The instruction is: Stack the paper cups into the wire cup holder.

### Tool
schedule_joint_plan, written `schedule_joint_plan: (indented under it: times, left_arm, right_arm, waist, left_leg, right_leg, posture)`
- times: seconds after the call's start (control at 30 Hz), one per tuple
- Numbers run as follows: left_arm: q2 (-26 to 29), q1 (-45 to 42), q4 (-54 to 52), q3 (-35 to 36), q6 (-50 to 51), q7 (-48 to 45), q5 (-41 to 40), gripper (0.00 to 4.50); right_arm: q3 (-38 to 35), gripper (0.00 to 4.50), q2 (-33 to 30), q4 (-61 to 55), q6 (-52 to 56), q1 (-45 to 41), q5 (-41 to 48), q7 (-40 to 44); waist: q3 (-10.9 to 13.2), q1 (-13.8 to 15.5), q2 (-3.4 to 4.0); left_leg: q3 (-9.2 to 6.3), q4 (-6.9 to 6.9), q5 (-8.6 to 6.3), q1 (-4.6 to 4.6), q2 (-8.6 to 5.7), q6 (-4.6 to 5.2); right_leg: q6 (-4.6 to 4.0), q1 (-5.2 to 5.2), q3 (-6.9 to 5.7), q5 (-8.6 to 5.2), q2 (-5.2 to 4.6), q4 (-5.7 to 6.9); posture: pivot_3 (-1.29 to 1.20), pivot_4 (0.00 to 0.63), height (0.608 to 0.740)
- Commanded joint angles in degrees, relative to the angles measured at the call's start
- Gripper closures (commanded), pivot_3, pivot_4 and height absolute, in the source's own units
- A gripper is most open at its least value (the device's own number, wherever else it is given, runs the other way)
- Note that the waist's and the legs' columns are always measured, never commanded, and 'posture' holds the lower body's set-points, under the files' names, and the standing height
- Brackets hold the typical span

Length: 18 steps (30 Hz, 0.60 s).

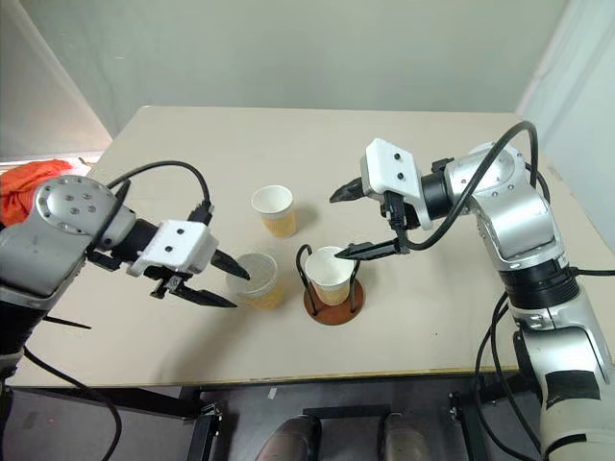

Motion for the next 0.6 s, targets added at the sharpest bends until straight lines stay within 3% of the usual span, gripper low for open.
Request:
schedule_joint_plan:
  times: [0.03,0.17,0.2,0.3,0.43,0.6]
  left_arm:
    - [-1.85,-2.72,2.95,-1.85,-3.51,-2.51,3.48,2.11]
    - [-6.44,-4.5,8.53,-3.75,-8.52,-1.57,11.72,2.11]
    - [-7.18,-4.64,9.35,-3.83,-9.46,-1.66,12.82,2.29]
    - [-8.61,-5.08,10.53,-3.5,-11.02,-2.41,13.91,2.98]
    - [-8.81,-5.47,10.76,-3.71,-11.42,-2.51,13.59,4.4]
    - [-8.07,-5.74,9.94,-3.77,-10.76,-2.51,11.62,4.46]
  right_arm:
    - [-2.61,0.02,-0.48,-4.51,2.29,0.02,3.24,-1.21]
    - [-3.02,0.02,-0.91,-5.71,3.9,0.79,3.74,-3.61]
    - [-3.12,0.0,-1.23,-6.02,4.13,1.02,3.85,-3.98]
    - [-3.66,0.0,-2.38,-6.99,4.85,1.9,4.37,-4.84]
    - [-4.25,0.0,-3.53,-8.16,5.68,3.15,5.41,-5.54]
    - [-8.0,0.0,-5.91,-10.16,6.44,6.73,10.02,-4.2]
  waist:
    - [0.0,0.0,0.0]
    - [0.0,0.06,0.0]
    - [0.0,0.06,0.0]
    - [0.0,0.06,0.0]
    - [0.0,0.08,-0.01]
    - [0.0,0.15,-0.01]
  left_leg:
    - [0.0,0.0,0.01,0.0,0.0,-0.01]
    - [-0.03,0.16,0.07,0.07,0.0,0.02]
    - [-0.02,0.23,0.08,0.06,0.0,0.03]
    - [-0.02,0.37,0.07,-0.01,-0.02,0.05]
    - [-0.02,0.38,0.05,-0.04,-0.02,0.07]
    - [-0.02,0.39,0.04,-0.13,-0.02,0.09]
  right_leg:
    - [0.03,0.0,0.0,0.02,0.0,0.0]
    - [0.04,0.1,0.0,0.03,0.0,0.05]
    - [0.06,0.11,0.01,0.05,0.0,0.04]
    - [0.11,0.12,0.02,0.08,0.0,0.04]
    - [0.18,0.1,0.01,0.12,0.0,0.03]
    - [0.28,0.09,0.01,0.17,0.0,-0.03]
  posture:
    - [0.0,0.15,0.74]
    - [0.0,0.15,0.74]
    - [0.0,0.15,0.74]
    - [0.0,0.15,0.74]
    - [0.0,0.15,0.74]
    - [0.0,0.15,0.74]
